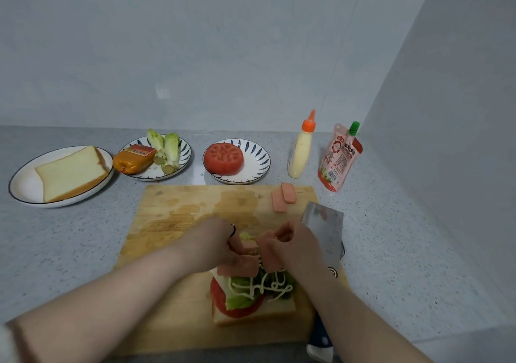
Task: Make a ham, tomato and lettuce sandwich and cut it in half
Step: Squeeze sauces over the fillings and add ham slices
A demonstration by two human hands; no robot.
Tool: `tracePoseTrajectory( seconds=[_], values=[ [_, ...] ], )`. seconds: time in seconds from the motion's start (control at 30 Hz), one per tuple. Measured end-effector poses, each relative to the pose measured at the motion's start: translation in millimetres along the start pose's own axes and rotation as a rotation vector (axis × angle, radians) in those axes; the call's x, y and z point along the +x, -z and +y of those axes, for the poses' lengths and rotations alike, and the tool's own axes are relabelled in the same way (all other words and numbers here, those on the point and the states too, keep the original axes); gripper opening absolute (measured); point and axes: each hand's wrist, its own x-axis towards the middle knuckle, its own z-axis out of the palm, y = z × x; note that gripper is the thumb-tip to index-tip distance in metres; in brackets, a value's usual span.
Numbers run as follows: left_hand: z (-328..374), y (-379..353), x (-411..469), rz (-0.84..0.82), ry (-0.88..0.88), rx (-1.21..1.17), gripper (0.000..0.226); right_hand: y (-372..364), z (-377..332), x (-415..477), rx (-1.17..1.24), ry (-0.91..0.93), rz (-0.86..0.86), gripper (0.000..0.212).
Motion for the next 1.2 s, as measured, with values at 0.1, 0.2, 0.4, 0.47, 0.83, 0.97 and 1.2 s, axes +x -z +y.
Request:
tracePoseTrajectory(
  seconds=[0.1,0.2,0.4,0.47,0.83,0.97,1.2],
  values=[
    [-2.7,-4.0,0.3,0.058,-0.021,0.087,0.022,-3.2,2.5,0.4,-0.121,0.037,0.049,0.016],
    [-6.1,-8.2,0.2,0.147,-0.073,0.172,0.02,-3.4,4.5,0.6,-0.294,0.098,0.131,0.007],
    [-12.8,-14.8,5.8,0.143,-0.129,0.176,0.035,-3.2,8.6,-2.5,-0.469,0.302,0.063,0.023],
    [-12.6,-17.1,6.5,0.117,-0.157,0.146,0.029,-1.9,11.2,-3.5,-0.522,0.38,0.04,0.025],
    [-12.4,-23.5,7.1,0.134,-0.235,0.207,0.032,0.2,11.8,-8.9,-0.658,0.574,0.091,0.017],
    [-16.1,-22.4,8.1,0.129,-0.227,0.155,0.031,1.4,14.1,-6.5,-0.592,0.537,0.03,0.024],
    [-17.1,-14.9,13.9,0.23,-0.161,0.004,0.026,21.2,10.3,27.3,-0.34,0.352,0.124,0.019]
  ],
)
